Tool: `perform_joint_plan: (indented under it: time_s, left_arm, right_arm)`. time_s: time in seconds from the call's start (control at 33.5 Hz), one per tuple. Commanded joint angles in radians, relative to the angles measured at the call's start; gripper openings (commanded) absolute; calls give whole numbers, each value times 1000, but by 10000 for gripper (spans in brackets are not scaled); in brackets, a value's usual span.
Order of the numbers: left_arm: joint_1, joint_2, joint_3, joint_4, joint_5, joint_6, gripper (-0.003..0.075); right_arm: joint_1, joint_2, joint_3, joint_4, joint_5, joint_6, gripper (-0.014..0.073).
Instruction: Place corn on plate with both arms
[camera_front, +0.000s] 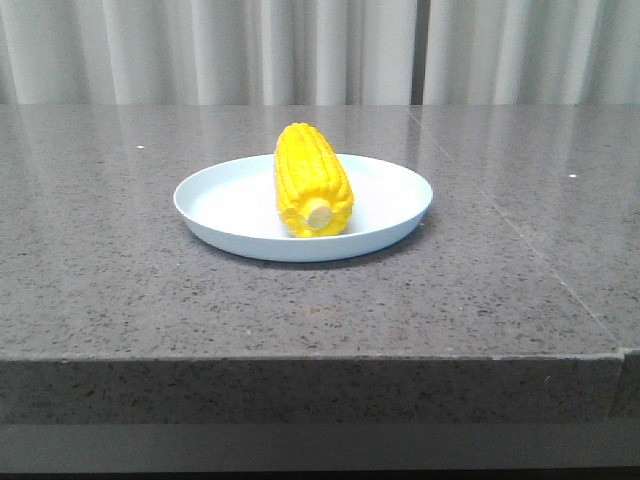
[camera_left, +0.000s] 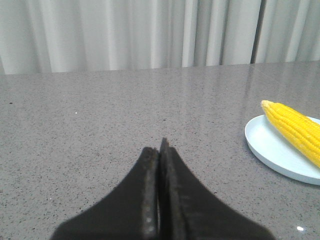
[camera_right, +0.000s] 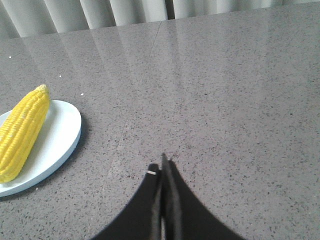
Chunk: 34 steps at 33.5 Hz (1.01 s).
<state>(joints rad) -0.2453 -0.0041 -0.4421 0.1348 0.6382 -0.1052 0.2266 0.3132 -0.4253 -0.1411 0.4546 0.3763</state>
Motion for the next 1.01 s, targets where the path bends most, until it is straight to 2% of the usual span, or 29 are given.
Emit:
perform_joint_plan:
  time_s: [0.0,0.51,0.66,0.86,0.98]
  left_arm:
    - [0,12,-24,3,-78,-6,-20]
    - [15,12,-21,3,-87,1,-20]
    - [57,10,24,-8,-162,10,-20]
    - [121,-20,139,-109,-323,119,-20]
    - [150,-20,203,-109,-385,118,-20]
  right_arm:
    - [-6,5,-27,-20,-80,-11,-71]
    - [-6,5,-27,-20,-80,-11,-71]
    - [-6,5,-27,-20,-80,-11,-71]
    - [-6,5,-27,-20,-80,-11,-71]
    - [-6,5,-27,-20,-79,-11,-71]
